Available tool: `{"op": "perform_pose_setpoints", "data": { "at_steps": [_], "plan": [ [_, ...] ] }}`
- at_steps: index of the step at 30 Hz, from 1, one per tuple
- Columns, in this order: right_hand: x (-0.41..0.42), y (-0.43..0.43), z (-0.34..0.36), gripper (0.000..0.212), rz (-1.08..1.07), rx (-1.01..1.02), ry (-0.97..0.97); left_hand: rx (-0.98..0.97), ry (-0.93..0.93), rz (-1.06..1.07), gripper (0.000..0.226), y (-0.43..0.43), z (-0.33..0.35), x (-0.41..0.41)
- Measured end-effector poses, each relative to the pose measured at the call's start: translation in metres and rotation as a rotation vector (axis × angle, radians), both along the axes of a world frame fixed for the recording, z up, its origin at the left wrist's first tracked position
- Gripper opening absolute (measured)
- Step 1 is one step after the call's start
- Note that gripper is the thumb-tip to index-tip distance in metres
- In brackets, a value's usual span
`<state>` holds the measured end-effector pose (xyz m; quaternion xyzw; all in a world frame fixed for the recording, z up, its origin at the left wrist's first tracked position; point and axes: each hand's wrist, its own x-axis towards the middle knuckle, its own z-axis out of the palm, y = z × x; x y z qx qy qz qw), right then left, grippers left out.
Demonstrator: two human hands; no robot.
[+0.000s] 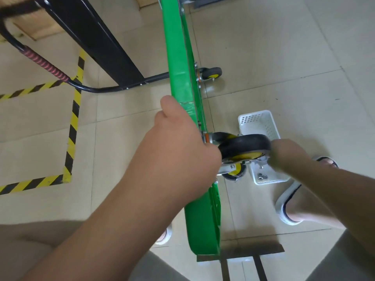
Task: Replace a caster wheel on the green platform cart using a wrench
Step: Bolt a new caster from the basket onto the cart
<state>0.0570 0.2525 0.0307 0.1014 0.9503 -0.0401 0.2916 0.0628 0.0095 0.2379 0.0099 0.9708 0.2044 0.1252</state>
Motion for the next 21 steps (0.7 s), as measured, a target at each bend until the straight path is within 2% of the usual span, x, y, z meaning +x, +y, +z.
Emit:
{"op": "perform_pose_setpoints", "data": {
  "at_steps": [3, 9, 15, 18, 21],
  "plan": [
    [-0.008, 0.009, 0.013, 0.011, -0.057, -0.049, 0.091, -0.003, -0.031, -0.001, 0.041, 0.002, 0.008, 0.000],
    [-0.022, 0.010, 0.071, 0.017, -0.266, -0.350, 0.388, 0.038, -0.102, 0.044, 0.040, 0.002, 0.015, 0.000],
    [-0.033, -0.009, 0.140, 0.011, -0.614, -0.862, 0.587, 0.046, -0.132, 0.041, 0.042, 0.002, 0.018, 0.000],
    [-0.041, -0.020, 0.172, 0.010, -0.630, -1.052, 0.616, 0.050, -0.134, 0.046, 0.042, 0.002, 0.019, 0.000],
    [-0.047, -0.028, 0.199, 0.009, -0.557, -1.134, 0.595, 0.047, -0.139, 0.056, 0.042, 0.002, 0.020, 0.000]
  ]
}}
